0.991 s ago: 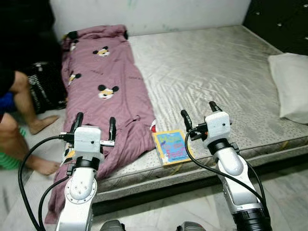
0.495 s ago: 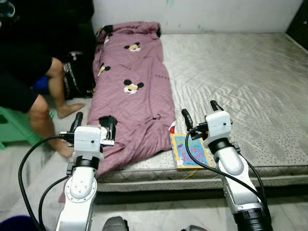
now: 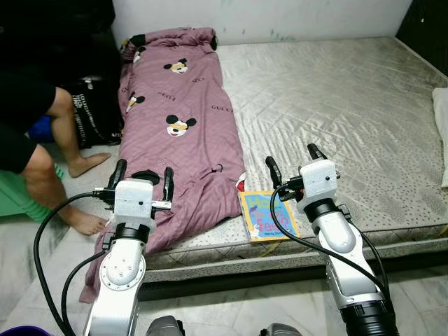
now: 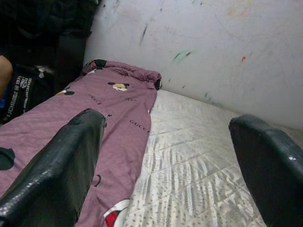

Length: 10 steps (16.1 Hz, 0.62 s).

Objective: Clean up the room

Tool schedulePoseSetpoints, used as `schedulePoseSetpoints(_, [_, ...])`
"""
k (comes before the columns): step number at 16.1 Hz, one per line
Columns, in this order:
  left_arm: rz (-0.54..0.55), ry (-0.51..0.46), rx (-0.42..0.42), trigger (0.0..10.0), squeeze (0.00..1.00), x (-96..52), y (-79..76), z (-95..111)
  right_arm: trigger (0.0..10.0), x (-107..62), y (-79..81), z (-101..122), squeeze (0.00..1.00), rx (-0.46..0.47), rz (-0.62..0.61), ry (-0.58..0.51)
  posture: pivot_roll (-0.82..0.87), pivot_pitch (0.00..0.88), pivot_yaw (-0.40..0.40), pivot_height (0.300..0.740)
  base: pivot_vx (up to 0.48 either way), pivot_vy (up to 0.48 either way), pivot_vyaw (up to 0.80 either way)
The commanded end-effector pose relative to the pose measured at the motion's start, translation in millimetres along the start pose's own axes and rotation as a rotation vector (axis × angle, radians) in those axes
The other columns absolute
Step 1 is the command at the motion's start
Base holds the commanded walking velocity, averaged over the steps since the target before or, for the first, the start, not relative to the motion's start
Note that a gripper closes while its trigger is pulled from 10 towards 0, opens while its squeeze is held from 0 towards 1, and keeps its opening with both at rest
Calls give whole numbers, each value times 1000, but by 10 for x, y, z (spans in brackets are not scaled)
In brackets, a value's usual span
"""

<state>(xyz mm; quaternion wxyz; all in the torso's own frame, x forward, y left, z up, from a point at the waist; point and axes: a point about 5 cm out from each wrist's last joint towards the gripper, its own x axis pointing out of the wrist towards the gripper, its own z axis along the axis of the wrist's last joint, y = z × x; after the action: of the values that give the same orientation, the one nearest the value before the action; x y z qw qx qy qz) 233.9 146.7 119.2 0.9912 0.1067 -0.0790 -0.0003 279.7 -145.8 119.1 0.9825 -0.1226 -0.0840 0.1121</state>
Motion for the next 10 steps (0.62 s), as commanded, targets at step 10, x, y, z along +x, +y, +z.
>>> schedulePoseSetpoints(10, [3,-2,4,10000,0,9,-8,-15,10000,45,-14,32,0,-1,10,-17,-45,28,-11,740,0,0,0])
